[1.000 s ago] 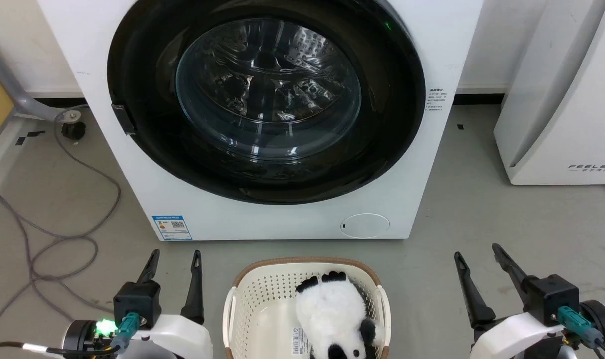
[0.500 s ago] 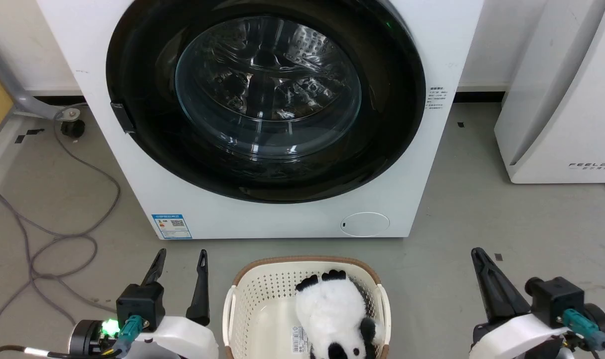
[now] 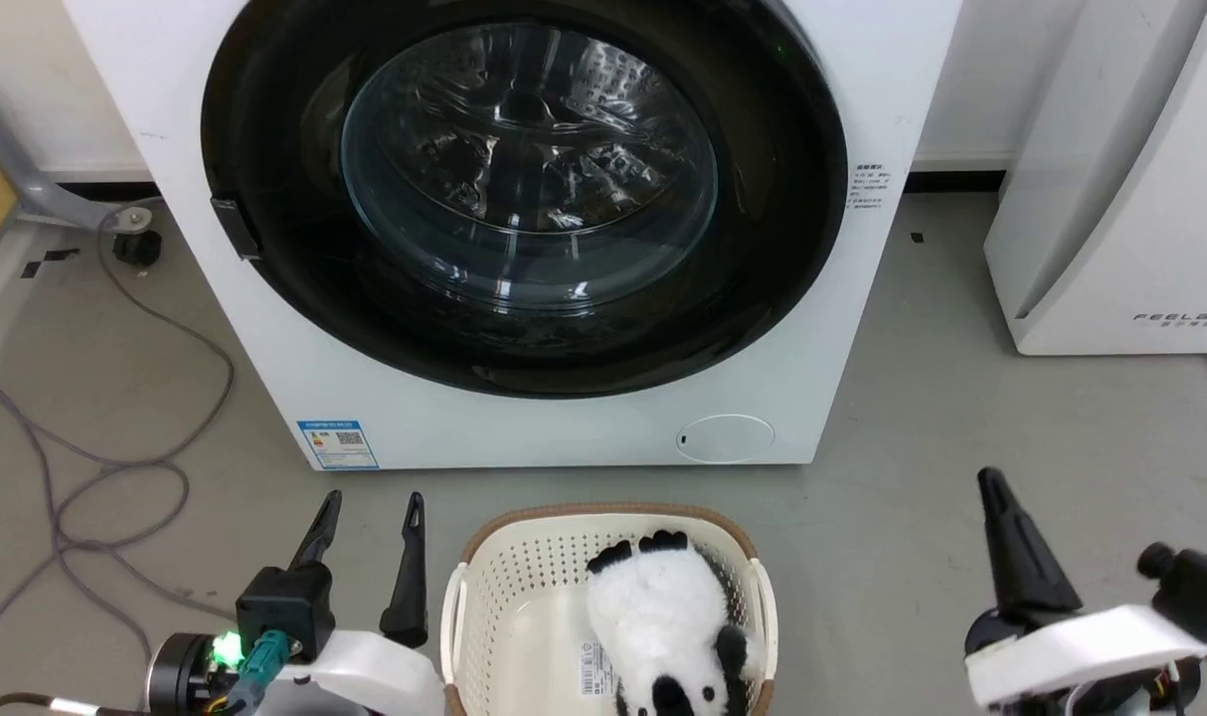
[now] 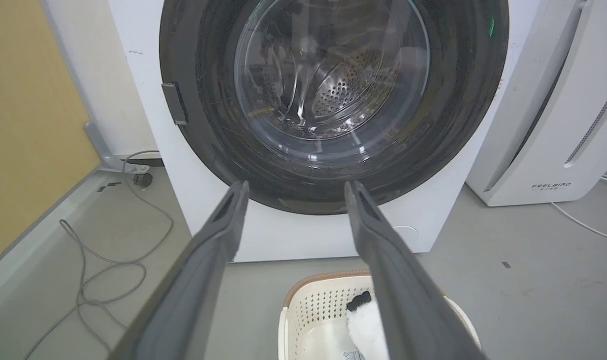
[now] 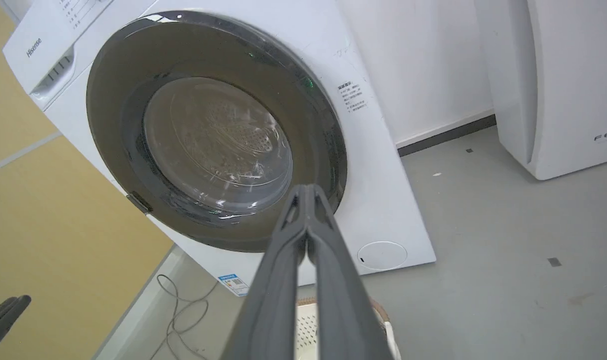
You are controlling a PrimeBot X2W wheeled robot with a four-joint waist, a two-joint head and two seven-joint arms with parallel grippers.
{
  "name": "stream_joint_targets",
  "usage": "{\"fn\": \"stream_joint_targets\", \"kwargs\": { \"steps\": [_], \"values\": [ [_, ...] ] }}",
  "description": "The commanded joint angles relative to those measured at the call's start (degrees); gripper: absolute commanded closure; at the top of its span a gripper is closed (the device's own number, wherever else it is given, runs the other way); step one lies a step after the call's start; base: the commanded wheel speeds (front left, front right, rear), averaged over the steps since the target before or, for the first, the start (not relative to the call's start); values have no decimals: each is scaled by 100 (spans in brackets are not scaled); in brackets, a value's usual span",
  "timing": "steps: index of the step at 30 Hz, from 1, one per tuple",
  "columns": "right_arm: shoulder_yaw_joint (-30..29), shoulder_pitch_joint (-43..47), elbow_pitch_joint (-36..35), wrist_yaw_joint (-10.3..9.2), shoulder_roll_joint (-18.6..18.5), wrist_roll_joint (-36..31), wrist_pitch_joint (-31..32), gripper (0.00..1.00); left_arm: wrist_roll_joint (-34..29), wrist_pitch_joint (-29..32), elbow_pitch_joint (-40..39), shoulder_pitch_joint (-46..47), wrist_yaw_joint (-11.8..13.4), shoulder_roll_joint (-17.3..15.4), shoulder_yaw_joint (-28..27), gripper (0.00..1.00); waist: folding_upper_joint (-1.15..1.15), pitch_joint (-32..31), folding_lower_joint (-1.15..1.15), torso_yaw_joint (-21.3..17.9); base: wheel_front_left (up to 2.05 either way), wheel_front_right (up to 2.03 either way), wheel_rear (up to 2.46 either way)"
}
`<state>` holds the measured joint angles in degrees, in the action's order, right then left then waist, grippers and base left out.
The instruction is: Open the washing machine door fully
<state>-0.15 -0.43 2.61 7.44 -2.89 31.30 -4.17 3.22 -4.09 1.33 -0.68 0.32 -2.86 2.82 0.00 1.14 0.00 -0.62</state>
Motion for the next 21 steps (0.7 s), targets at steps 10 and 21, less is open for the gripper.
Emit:
{"fn": "stream_joint_targets", "kwargs": {
  "steps": [10, 21],
  "values": [
    [-244, -824, 529, 2, -5, 1596, -126, 100, 156, -163, -23, 275, -56, -1, 38, 0, 0, 230, 0, -34, 0, 0, 0],
    [-322, -2148, 1332, 2, -315, 2485, -138, 100, 209, -295, -120, 566, -189, -1, 56, 0, 0, 643, 0, -57, 0, 0, 0]
  ]
}}
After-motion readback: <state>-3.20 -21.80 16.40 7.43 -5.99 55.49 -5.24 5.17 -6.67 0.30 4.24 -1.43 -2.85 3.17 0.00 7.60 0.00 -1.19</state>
